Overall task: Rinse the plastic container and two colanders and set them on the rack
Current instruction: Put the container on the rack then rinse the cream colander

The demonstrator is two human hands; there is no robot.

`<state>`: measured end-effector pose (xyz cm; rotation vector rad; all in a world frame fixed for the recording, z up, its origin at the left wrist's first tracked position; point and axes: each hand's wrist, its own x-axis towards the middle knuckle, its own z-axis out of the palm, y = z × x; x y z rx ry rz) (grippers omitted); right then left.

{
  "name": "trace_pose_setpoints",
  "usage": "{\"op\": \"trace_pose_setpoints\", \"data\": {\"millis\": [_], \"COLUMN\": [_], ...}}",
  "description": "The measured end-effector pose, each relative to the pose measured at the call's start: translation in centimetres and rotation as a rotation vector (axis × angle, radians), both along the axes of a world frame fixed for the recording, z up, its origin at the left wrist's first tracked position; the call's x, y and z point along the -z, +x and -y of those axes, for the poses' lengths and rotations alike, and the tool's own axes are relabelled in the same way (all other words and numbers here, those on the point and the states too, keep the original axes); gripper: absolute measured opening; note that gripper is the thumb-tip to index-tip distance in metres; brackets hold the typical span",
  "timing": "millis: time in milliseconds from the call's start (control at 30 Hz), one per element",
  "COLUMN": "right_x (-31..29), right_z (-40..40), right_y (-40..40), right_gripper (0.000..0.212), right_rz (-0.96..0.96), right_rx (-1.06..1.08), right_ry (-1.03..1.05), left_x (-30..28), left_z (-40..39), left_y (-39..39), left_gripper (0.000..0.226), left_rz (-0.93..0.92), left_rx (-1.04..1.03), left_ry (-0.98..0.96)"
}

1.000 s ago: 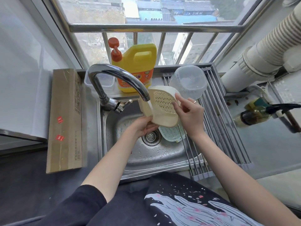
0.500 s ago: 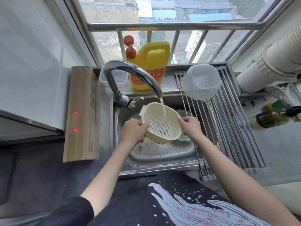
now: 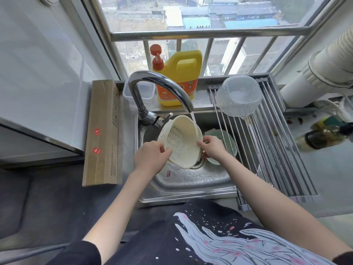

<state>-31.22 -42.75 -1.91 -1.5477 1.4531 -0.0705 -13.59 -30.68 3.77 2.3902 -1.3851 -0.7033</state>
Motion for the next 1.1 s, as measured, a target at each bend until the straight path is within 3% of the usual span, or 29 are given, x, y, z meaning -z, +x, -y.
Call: {"op": "trace_pose_setpoints", "data": {"millis": [200,300,400,467,533,667,767,867,1000,1033,1100], "right_x": [-0.1,-0.6,-1.4,-2.3,-3.3,-5.0,-4.6,-3.8,-3.6,-3.3,-2.5], "right_z": [0.2,0.4,1.1,1.7,2.2,2.3,1.9,1.8,1.8,1.7,1.6], "right_y": [-0.1,-0.6,-1.3,-1.8,-2.4,-2.1,-1.5,-0.9,0.2,0.3,0.2], "right_gripper": [0.036,0.034,0.037,0.028,0.022,0.028,0.022,0.018,0.03,0.031,0.035], "right_rz": [0.008,0.053,0.14,0.204,0.247,0.223,0.087,0.065,-0.03,-0.03,0.026], "right_rx": [0.058,0.101,0.156,0.199,0.114,-0.347,-0.579,-0.58,-0.668,-0.639,-0.379], "right_ry": [-0.037,-0.021,-0.041,-0.111,-0.188,-0.199,-0.238,-0.29,-0.251,-0.245,-0.214], "left_x": [1.6,2.2,2.6,3.1,3.5,4.1,4.2,4.0,3.8,3.7,3.4], "left_z": [0.0,1.3,2.4,3.0,3.6,4.5,4.6,4.5,4.7,4.9,5.5], "left_y": [1.0,1.2,0.8,0.7,0.7,0.9,1.0,1.3,2.0,2.2,2.7], "left_gripper": [0.032,0.03,0.024,0.027,0.033,0.035,0.037,0.038,0.031,0.031,0.04], "left_rz": [-0.346,-0.538,-0.69,-0.748,-0.787,-0.857,-0.945,-0.991,-1.017,-1.039,-1.115], "left_rx": [-0.186,-0.308,-0.35,-0.365,-0.405,-0.447,-0.476,-0.495,-0.523,-0.53,-0.533], "left_ry": [0.115,0.189,0.366,0.483,0.582,0.684,0.699,0.671,0.59,0.551,0.452]}}
